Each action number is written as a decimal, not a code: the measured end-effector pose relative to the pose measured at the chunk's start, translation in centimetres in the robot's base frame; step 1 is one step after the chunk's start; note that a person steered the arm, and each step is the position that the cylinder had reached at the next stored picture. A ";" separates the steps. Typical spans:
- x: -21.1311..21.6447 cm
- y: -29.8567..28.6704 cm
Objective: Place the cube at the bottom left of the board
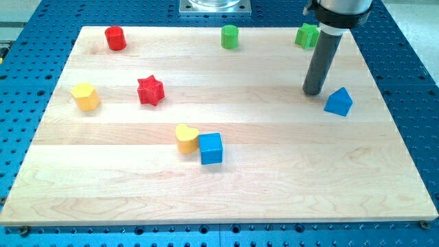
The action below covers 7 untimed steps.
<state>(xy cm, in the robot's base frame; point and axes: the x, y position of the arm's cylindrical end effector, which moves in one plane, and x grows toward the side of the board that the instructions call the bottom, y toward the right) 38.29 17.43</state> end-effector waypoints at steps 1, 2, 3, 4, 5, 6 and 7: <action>0.0 -0.4; 0.0 -1.1; 1.9 -7.5; 7.3 -7.9; 11.4 -14.0; 13.5 -16.1; 13.8 -20.6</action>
<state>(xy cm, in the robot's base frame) 52.05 -3.19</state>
